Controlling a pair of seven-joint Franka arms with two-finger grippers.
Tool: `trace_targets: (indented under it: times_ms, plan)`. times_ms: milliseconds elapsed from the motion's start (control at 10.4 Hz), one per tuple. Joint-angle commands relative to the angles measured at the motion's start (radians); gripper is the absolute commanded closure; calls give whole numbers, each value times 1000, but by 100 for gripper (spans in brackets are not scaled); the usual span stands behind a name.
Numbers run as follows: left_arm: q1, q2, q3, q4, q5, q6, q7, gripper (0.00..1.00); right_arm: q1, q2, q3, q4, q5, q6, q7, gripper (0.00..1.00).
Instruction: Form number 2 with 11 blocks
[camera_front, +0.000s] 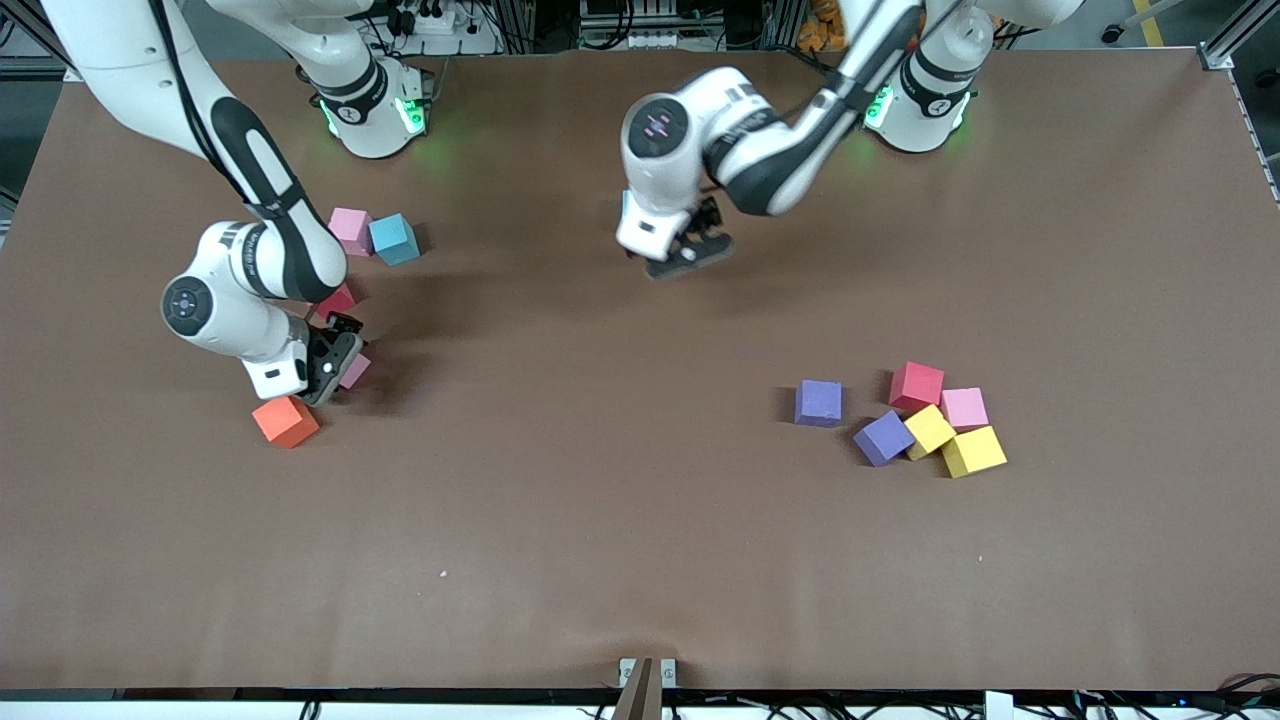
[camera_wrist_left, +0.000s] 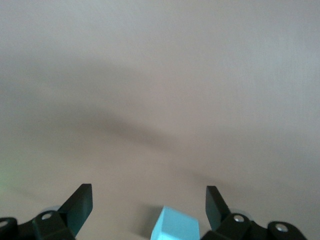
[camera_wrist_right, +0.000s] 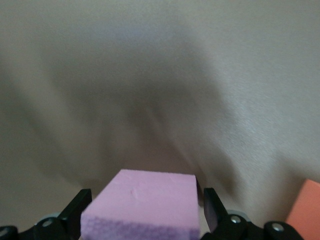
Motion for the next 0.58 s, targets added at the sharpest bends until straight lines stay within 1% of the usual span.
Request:
trace_targets:
  times_ms: [0, 97, 193, 290, 386, 483]
  plan:
    - [139, 3, -7, 89, 23, -84, 23, 0, 16, -9, -5, 3, 21, -10, -13, 36]
    - [199, 5, -7, 101, 25, -90, 92, 0, 10, -12, -5, 2, 20, -26, -13, 36]
    - [256, 5, -7, 101, 25, -90, 205, 0, 2, -12, -7, 2, 20, -39, -13, 40]
    - [308, 11, -7, 103, 26, -90, 346, 0, 1, -12, -7, 5, 20, -43, -13, 53]
    - [337, 22, -6, 118, 25, -88, 467, 0, 2, -20, -5, 14, 20, -59, -10, 59]
    - [371, 42, -6, 149, 26, -88, 540, 0, 7, -41, -5, 34, 20, -95, -9, 60]
